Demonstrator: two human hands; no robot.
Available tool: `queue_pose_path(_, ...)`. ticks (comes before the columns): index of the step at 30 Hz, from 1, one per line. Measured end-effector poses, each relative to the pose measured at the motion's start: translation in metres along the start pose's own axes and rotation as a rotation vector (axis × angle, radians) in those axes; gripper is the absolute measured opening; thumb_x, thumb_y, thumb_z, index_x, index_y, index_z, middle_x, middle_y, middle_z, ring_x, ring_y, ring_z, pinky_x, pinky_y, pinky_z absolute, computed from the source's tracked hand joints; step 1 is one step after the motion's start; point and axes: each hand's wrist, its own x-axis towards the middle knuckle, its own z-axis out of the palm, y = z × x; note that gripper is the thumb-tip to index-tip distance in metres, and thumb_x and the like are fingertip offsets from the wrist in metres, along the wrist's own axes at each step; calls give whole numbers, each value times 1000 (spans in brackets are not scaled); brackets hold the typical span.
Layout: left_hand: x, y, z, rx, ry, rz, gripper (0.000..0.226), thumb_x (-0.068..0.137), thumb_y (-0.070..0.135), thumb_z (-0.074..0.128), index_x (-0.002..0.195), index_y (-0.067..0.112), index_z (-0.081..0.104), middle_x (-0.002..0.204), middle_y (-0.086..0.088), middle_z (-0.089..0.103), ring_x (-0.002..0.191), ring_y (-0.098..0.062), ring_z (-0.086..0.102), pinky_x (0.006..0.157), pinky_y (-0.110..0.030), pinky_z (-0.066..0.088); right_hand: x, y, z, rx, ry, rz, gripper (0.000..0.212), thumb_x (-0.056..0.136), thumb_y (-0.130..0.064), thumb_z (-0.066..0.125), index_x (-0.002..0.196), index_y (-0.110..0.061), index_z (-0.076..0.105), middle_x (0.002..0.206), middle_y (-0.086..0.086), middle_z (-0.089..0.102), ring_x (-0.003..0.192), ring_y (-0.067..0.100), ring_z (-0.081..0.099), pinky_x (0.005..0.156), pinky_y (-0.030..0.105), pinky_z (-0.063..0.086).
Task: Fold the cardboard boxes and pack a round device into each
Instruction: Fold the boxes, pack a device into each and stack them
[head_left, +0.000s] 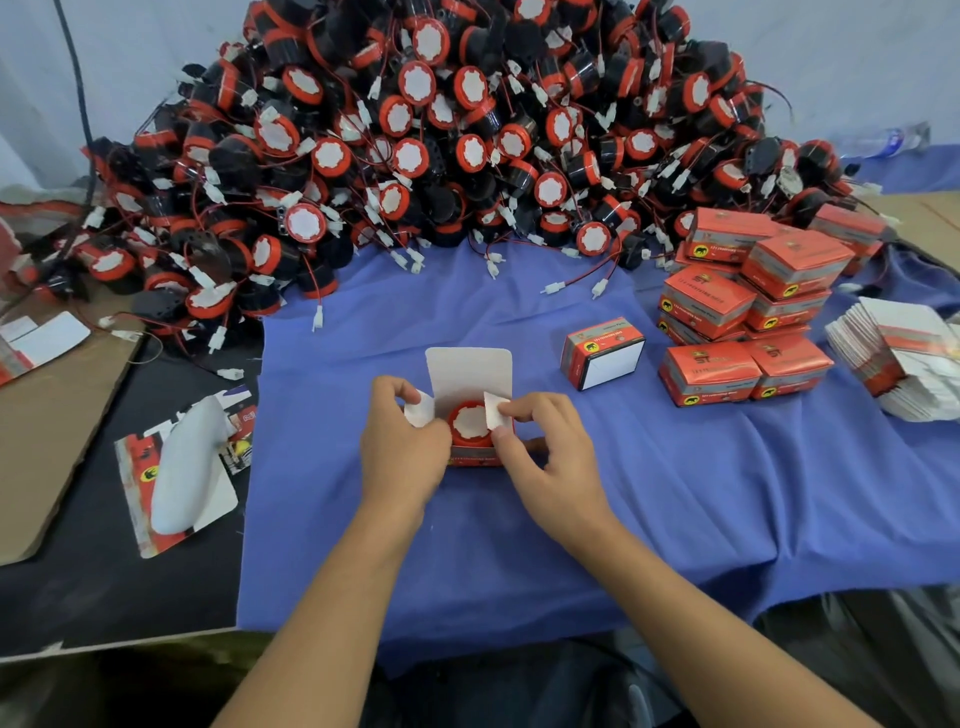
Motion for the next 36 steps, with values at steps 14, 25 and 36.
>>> queue_pose_path(14, -14, -18, 4, -236, -35, 102, 19, 103, 22, 53, 119, 30, 56, 102, 12, 73, 93, -11, 70, 78, -28, 56, 2, 4, 3, -17, -11, 70, 3, 95, -26, 65, 98, -26, 67, 111, -16, 50, 98, 11, 65, 76, 18, 53)
queue_pose_path(25, -11, -37, -7, -262, -99, 156, 8, 92, 18, 77, 96, 24, 73, 92, 9, 75, 81, -9, 69, 70, -20, 55, 4, 9, 1, 4, -6, 48, 13, 97, -10, 65, 102, -22, 69, 108, -7, 59, 100, 4, 63, 70, 10, 49)
queue_pose_path(36, -13, -32, -7, -246, -212, 297, 39, 99, 3, 64, 126, 31, 62, 120, 10, 71, 85, -20, 63, 81, -39, 56, 5, 8, -1, 18, -57, 113, 43, 97, -10, 61, 133, -33, 58, 111, -10, 51, 94, 0, 61, 71, 10, 48)
